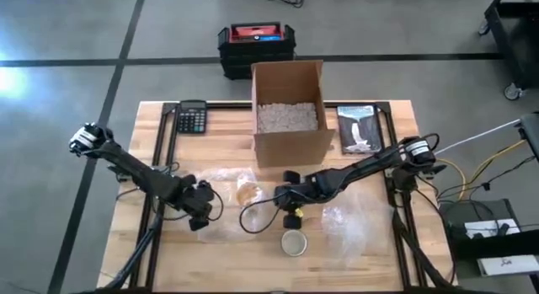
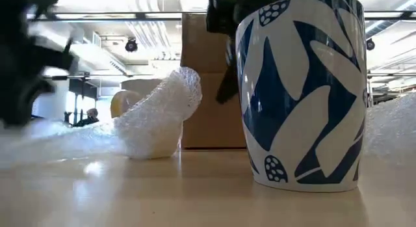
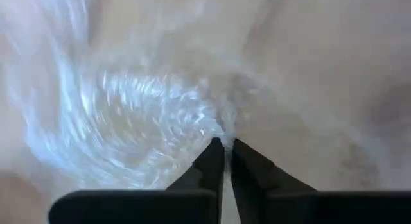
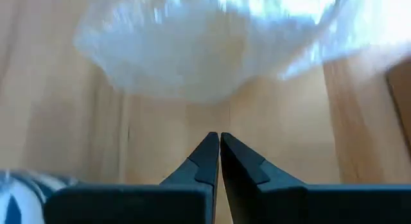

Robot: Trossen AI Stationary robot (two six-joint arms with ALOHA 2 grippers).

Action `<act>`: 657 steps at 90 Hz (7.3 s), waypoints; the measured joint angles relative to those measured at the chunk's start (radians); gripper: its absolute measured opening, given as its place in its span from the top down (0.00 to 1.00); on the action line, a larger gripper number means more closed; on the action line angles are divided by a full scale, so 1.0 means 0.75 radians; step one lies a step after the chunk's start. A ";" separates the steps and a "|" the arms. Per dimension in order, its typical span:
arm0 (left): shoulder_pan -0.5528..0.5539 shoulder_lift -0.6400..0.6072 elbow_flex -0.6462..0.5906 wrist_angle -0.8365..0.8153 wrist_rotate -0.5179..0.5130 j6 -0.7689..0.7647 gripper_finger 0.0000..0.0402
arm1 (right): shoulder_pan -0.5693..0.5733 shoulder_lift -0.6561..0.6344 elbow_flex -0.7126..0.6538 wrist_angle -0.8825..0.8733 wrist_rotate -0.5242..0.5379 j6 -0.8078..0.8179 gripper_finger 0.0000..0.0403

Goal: Wrap mug
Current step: Wrap the yellow mug in bubble wrap

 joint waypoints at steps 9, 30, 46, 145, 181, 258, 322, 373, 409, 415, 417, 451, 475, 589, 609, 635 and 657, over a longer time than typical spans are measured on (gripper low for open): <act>-0.001 -0.024 0.140 -0.003 -0.143 0.099 1.00 | 0.001 0.000 -0.003 0.074 0.062 -0.013 0.99; 0.017 -0.012 0.275 0.190 -0.309 0.396 1.00 | 0.001 0.000 -0.003 0.196 0.095 -0.038 0.99; 0.068 0.061 0.237 0.479 -0.316 0.577 1.00 | 0.001 0.000 -0.005 0.247 0.096 -0.047 0.99; 0.182 0.365 0.211 0.714 -0.279 0.655 0.97 | -0.095 0.256 0.262 0.226 0.093 -0.175 0.99; 0.179 0.176 0.347 0.579 -0.258 0.804 0.58 | -0.095 0.269 0.262 0.221 0.098 -0.175 0.99; 0.040 -0.075 -0.107 1.020 -0.306 0.549 0.98 | -0.096 0.271 0.257 0.232 0.095 -0.171 0.99; 0.158 0.219 -0.073 1.161 -0.255 0.543 1.00 | -0.064 0.204 0.541 -0.069 0.083 -0.214 0.99; 0.091 0.163 0.314 0.482 -0.169 0.519 1.00 | -0.075 0.384 0.492 -0.060 0.083 -0.116 0.99; 0.062 0.157 0.250 0.397 -0.695 0.491 1.00 | -0.075 0.379 0.490 -0.065 0.083 -0.126 0.99; 0.082 0.165 0.181 0.577 -0.580 0.550 1.00 | -0.075 0.379 0.489 -0.065 0.084 -0.126 0.99; 0.090 0.170 0.153 0.647 -0.538 0.562 1.00 | -0.074 0.379 0.489 -0.065 0.083 -0.126 0.99; 0.136 0.249 -0.029 1.005 -0.449 0.553 1.00 | -0.071 0.309 0.530 -0.196 0.083 -0.144 0.99; 0.136 0.244 0.001 0.984 -0.431 0.591 1.00 | -0.074 0.257 0.671 -0.289 0.098 -0.157 0.99; 0.052 0.161 0.034 1.006 -0.222 0.689 1.00 | -0.098 0.483 0.674 -0.294 0.082 -0.112 0.99; 0.111 0.148 0.016 1.046 -0.290 0.738 1.00 | -0.097 0.483 0.673 -0.287 0.083 -0.113 0.99; 0.177 0.200 -0.111 1.154 -0.304 0.636 1.00 | -0.091 0.447 0.669 -0.303 0.088 -0.116 0.99; 0.179 0.191 -0.135 1.188 -0.273 0.622 1.00 | -0.088 0.276 0.725 -0.488 0.075 -0.128 0.99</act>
